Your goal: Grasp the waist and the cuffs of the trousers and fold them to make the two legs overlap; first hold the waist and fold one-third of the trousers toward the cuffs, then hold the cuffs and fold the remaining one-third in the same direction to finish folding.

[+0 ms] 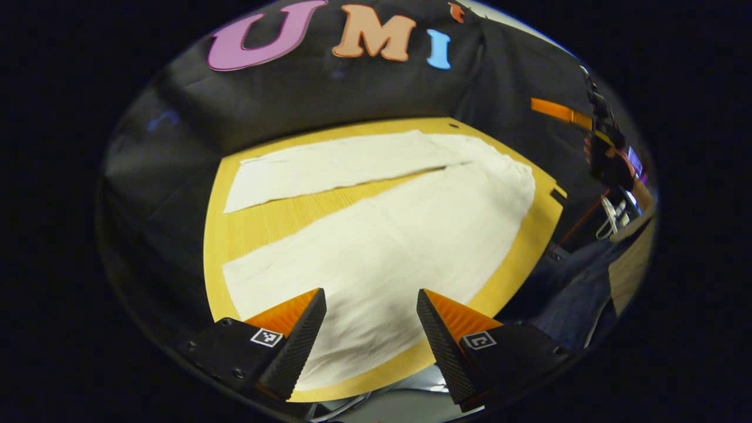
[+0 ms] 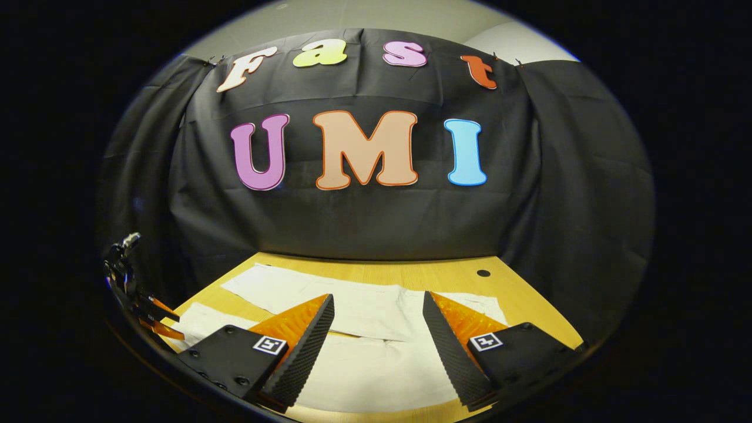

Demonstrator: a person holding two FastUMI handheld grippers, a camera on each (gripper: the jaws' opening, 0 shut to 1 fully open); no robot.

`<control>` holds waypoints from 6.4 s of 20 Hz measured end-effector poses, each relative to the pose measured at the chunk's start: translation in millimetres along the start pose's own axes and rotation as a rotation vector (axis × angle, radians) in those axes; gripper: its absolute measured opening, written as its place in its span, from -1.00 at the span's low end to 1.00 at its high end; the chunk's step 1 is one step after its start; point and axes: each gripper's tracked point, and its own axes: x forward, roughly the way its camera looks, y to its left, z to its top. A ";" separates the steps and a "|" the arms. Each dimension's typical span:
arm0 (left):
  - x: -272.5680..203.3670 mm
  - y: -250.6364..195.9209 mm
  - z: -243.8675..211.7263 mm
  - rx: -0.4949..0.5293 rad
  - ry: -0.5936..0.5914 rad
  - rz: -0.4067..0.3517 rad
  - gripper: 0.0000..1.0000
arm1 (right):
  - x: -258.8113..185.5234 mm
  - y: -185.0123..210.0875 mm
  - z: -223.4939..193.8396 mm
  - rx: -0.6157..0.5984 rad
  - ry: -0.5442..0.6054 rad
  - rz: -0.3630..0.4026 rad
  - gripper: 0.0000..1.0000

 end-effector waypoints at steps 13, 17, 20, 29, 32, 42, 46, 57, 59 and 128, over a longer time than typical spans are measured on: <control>-20.1 11.3 -63.9 0.378 0.446 -0.176 0.75 | -0.7 5.7 -23.7 -0.011 0.053 0.004 0.95; -23.5 13.2 -69.8 0.469 0.513 -0.193 0.69 | -2.4 -4.9 -29.4 -0.008 0.068 -0.010 0.90; -16.6 17.4 -71.3 0.511 0.540 -0.187 0.64 | -0.5 -13.8 -32.6 0.000 0.077 -0.021 0.95; -14.1 22.1 -67.1 0.577 0.601 -0.179 0.48 | 26.0 -24.2 -46.1 -0.082 0.129 0.056 0.94; -14.3 22.2 -65.5 0.566 0.615 -0.165 0.39 | 33.1 -24.2 -65.3 -0.154 0.198 0.153 0.93; -4.0 40.2 -57.1 0.548 0.670 -0.099 -1.00 | 11.4 -64.7 -174.9 -0.496 0.522 0.425 0.94; -3.1 40.1 -57.0 0.547 0.678 -0.088 -1.00 | -5.4 -103.0 -218.0 -0.676 0.686 0.536 0.94; 5.2 38.1 -52.7 0.497 0.699 -0.050 -1.00 | -11.5 -180.8 -276.9 -0.997 1.040 0.729 0.91; 11.3 36.0 -47.9 0.497 0.702 -0.046 -1.00 | -9.6 -181.5 -276.7 -1.007 1.073 0.750 0.90; 323.9 249.1 442.3 -0.271 -0.423 0.632 0.94 | 270.4 -205.9 -6.6 0.236 0.294 -0.124 0.93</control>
